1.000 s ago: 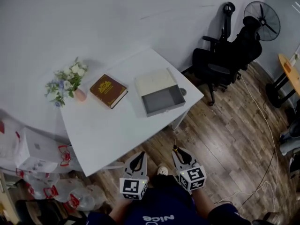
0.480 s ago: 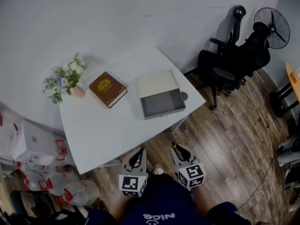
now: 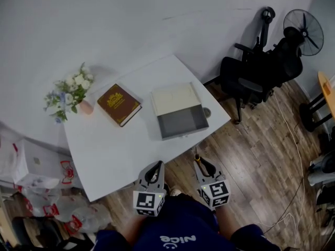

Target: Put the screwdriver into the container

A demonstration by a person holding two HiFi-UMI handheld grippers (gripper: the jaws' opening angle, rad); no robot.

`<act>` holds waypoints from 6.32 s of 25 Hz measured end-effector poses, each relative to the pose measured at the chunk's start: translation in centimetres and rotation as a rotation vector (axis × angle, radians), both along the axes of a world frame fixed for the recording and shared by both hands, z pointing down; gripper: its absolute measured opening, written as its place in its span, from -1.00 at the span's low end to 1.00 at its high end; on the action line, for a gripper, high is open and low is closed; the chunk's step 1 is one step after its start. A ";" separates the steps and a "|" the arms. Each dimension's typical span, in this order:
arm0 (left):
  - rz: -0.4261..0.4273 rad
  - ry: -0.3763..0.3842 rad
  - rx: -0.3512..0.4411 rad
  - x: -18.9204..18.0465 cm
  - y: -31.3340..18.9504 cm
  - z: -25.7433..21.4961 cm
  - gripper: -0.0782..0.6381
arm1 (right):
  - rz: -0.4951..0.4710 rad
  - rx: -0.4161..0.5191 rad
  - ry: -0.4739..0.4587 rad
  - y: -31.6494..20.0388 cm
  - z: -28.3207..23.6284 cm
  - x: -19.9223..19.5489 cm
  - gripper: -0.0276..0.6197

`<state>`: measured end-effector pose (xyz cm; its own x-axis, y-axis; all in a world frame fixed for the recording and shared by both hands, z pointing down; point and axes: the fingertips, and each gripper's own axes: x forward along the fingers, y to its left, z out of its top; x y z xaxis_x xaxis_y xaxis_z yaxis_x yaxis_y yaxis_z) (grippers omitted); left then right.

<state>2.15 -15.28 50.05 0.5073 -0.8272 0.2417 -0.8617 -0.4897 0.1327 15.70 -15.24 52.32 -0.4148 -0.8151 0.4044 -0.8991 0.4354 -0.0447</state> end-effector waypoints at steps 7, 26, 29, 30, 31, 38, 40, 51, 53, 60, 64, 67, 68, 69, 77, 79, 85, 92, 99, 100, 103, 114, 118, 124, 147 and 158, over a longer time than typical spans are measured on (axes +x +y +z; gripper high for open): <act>-0.003 0.008 0.016 -1.1 -2.9 -0.7 -0.73 | 0.011 0.055 0.053 -4.0 -1.6 0.6 -0.63; -0.063 -0.007 0.035 -4.1 -4.4 -0.8 -0.73 | -0.173 0.100 0.265 -14.8 -2.0 -0.4 -0.63; -0.076 -0.026 0.031 -4.8 -4.6 -0.5 -0.73 | -0.215 0.087 0.298 -16.1 -1.4 -0.9 -0.63; -0.077 -0.032 0.031 -5.0 -4.7 -0.4 -0.73 | -0.233 0.080 0.309 -16.5 -1.0 -1.2 -0.63; -0.078 -0.036 0.029 -5.2 -4.8 -0.4 -0.73 | -0.250 0.073 0.319 -16.9 -0.7 -1.5 -0.63; -0.083 -0.050 0.022 -6.0 -5.4 -0.1 -0.73 | -0.345 -0.014 0.371 -18.8 2.5 -2.9 -0.63; -0.089 -0.052 0.018 -6.2 -5.5 0.1 -0.73 | -0.371 -0.042 0.382 -18.9 3.5 -3.2 -0.63; -0.091 -0.060 0.003 -6.4 -6.9 0.4 -0.73 | -0.501 -0.143 0.524 -19.3 7.7 -3.6 -0.63; -0.091 -0.063 -0.002 -6.6 -7.0 0.4 -0.73 | -0.521 -0.161 0.545 -19.2 8.3 -3.8 -0.63; -0.106 -0.030 -0.009 -6.5 -7.8 -0.2 -0.73 | -0.578 -0.280 0.600 -19.6 10.2 -3.6 -0.63; -0.121 -0.052 -0.011 -7.1 -8.1 0.3 -0.73 | -0.600 -0.353 0.618 -19.9 11.2 -3.7 -0.63; -0.138 -0.049 -0.022 -7.6 -8.4 0.3 -0.73 | -0.607 -0.391 0.617 -20.2 11.9 -3.8 -0.63; -0.142 -0.053 -0.027 -7.8 -8.4 0.5 -0.73 | -0.608 -0.405 0.610 -20.2 12.2 -3.8 -0.63; -0.144 -0.059 -0.028 -8.0 -8.4 0.8 -0.73 | -0.608 -0.421 0.603 -20.3 12.4 -3.9 -0.63; -0.148 -0.062 -0.036 -7.8 -8.0 0.9 -0.73 | -0.577 -0.500 0.604 -20.4 13.8 -3.4 -0.63; -0.151 -0.058 -0.042 -8.0 -8.0 1.1 -0.73 | -0.567 -0.514 0.594 -20.5 14.1 -3.2 -0.63; -0.150 -0.069 -0.033 -8.2 -8.1 1.0 -0.73 | -0.562 -0.488 0.585 -20.4 14.1 -3.6 -0.60; -0.145 -0.063 -0.025 -8.1 -8.0 1.0 -0.73 | -0.548 -0.500 0.563 -20.3 13.9 -3.2 -0.43; -0.134 -0.059 -0.026 -7.8 -7.9 0.8 -0.73 | -0.502 -0.450 0.397 -20.6 12.0 -4.2 -0.38; -0.133 -0.057 -0.025 -7.7 -7.9 0.8 -0.73 | -0.484 -0.433 0.383 -20.8 11.5 -4.2 -0.33; -0.128 -0.059 -0.025 -7.6 -7.7 0.8 -0.73 | -0.440 -0.378 0.343 -20.9 9.6 -3.8 -0.25; -0.099 -0.042 -0.017 -6.5 -6.7 0.3 -0.73 | -0.236 -0.133 0.108 -16.6 1.2 -1.4 -0.24; -0.081 -0.018 -0.002 -5.9 -6.0 -0.4 -0.73 | -0.192 -0.072 0.074 -12.4 -0.6 -0.9 -0.24; -0.027 -0.019 0.031 -4.6 -5.3 -1.4 -0.73 | -0.010 0.028 -0.041 -6.3 -2.2 -0.2 -0.24; 0.036 0.012 0.042 -3.1 -4.3 -2.0 -0.73 | 0.088 0.104 -0.022 -2.8 -3.7 -0.4 -0.82; 0.045 0.022 0.054 -2.6 -4.4 -2.3 -0.73 | 0.088 0.114 0.012 -2.5 -4.0 -0.1 -0.85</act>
<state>-0.42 -19.64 47.72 0.5488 -0.8151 0.1856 -0.8360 -0.5346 0.1240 15.63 -17.77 48.31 -0.3351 -0.8889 0.3122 -0.9343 0.3563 0.0116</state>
